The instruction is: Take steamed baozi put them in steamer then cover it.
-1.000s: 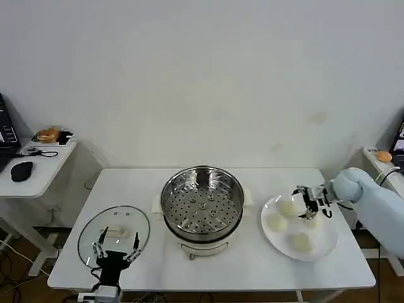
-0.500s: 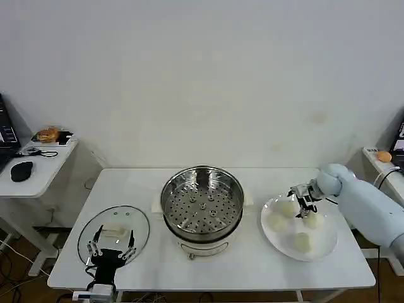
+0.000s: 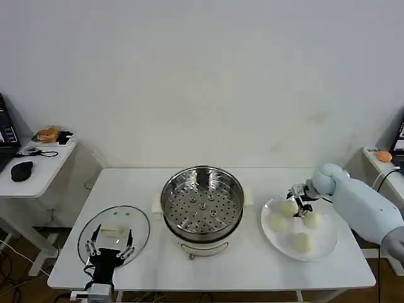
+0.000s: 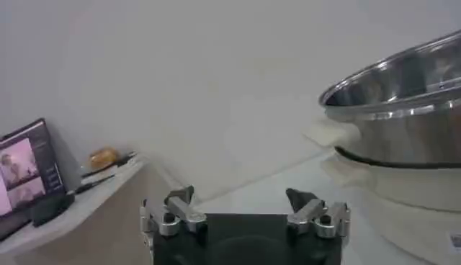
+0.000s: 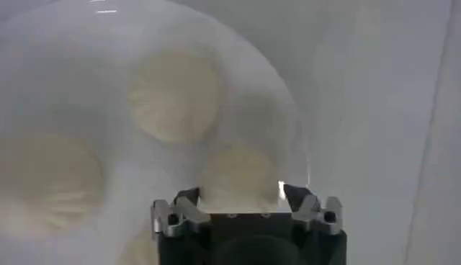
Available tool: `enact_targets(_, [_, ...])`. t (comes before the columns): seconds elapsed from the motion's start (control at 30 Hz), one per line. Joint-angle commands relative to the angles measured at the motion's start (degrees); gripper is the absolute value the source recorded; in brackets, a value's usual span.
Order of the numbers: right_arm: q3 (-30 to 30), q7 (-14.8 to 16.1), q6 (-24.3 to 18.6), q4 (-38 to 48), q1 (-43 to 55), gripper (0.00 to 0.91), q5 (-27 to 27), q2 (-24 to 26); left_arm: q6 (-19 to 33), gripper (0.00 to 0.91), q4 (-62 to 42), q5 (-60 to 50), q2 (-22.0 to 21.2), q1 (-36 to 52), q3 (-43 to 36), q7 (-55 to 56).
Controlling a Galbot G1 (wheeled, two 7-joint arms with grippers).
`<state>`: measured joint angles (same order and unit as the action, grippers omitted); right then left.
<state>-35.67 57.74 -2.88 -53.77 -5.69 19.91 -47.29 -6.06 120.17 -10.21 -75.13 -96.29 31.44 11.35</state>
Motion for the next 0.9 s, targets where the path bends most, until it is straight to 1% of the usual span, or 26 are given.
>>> enact_targets(0.03, [-0.26, 0.0, 0.13, 0.51, 0.26, 0.695, -0.15, -0.49, 0.0, 0.907, 0.04, 0.02, 0.01, -0.03, 0.03, 0.03])
enact_targets(0.17, [-0.58, 0.34, 0.13, 0.17, 0.48, 0.675, -0.46, 0.11, -0.02, 0.907, 0.32, 0.02, -0.02, -0.1, 0.04, 0.07])
enact_targets(0.27, [-0.78, 0.67, 0.02, 0.08, 0.63, 0.635, -1.0, 0.38, -0.03, 0.907, 0.43, 0.04, 0.01, -0.11, 0.07, 0.09])
enact_targets(0.5, [-0.69, 0.96, -0.26, -0.48, 0.65, 0.635, -1.67, 0.98, -0.04, 0.907, 0.74, 0.01, 0.09, -0.23, 0.11, 0.09])
enact_targets(0.63, [-0.67, 0.97, -0.32, -2.58, 2.29, 0.635, -3.43, 2.46, -0.06, 0.907, 0.65, 0.15, 0.34, -0.13, 0.4, 0.08])
enact_targets(0.73, [-2.22, 1.1, -0.37, -3.58, 5.91, 0.635, -4.9, 3.37, -0.19, 0.907, 0.27, 0.81, 0.88, 0.14, 0.9, 0.02])
enact_targets(0.9, [-5.65, 1.5, -0.17, -5.7, 13.95, 0.635, -8.8, 3.99, -1.06, 0.907, 0.13, 3.61, 1.62, 0.21, 2.03, -0.28])
